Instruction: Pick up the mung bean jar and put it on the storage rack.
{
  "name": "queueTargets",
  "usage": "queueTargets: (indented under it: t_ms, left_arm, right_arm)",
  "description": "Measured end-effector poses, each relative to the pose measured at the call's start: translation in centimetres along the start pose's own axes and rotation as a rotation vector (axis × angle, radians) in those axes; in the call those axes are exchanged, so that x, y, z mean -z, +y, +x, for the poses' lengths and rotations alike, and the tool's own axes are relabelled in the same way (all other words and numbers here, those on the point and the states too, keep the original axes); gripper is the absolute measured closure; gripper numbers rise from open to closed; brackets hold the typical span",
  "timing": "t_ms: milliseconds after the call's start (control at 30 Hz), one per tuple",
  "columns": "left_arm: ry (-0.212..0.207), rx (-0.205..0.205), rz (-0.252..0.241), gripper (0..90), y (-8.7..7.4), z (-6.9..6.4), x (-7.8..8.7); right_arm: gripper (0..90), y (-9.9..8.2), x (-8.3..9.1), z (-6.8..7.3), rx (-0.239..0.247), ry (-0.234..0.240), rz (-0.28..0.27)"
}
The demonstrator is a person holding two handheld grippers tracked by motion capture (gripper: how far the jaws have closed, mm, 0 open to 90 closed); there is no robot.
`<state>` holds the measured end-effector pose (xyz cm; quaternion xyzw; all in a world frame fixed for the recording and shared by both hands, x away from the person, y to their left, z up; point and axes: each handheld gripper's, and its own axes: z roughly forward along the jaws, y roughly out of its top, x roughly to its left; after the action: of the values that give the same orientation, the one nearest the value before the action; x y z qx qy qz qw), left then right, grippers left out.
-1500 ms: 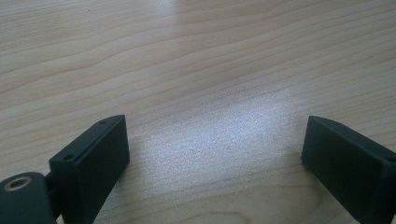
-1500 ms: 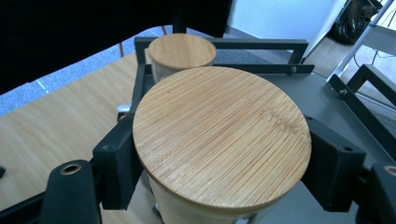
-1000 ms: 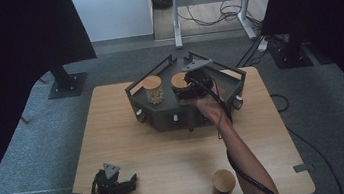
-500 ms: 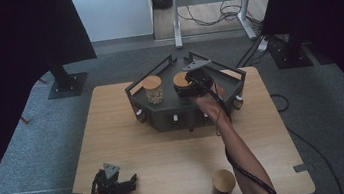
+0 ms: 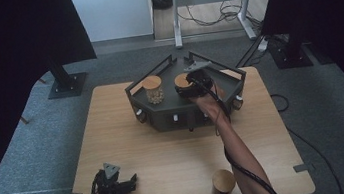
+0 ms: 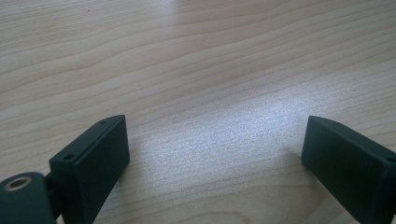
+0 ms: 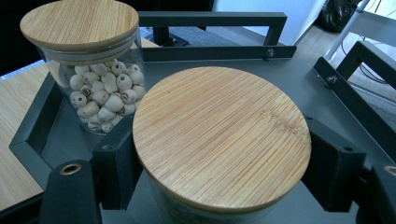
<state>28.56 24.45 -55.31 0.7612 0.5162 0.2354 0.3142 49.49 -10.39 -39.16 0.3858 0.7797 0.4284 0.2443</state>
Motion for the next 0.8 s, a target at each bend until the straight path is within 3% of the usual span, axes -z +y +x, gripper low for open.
queueTargets:
  t_ms: [133,300,500,633,800]
  left_arm:
    - [0.000,0.000,0.000,7.4,0.0,0.0,0.0]
    - [0.000,0.000,0.000,7.4,0.0,0.0,0.0]
    - [0.000,0.000,0.000,7.4,0.0,0.0,0.0]
    - [0.000,0.000,0.000,7.4,0.0,0.0,0.0]
    - [0.000,0.004,-0.004,7.4,0.0,0.0,0.0]
  right_arm:
    - [23.2,-0.1,0.0,-0.3,-0.027,0.007,0.004]
    - [22.4,0.0,0.0,-0.2,-0.027,-0.001,0.012]
    - [12.1,0.1,0.1,-0.2,-0.024,-0.010,0.004]
    - [9.2,0.1,0.6,0.1,-0.030,-0.007,0.001]
    - [9.2,0.4,2.1,1.0,-0.006,-0.038,-0.020]
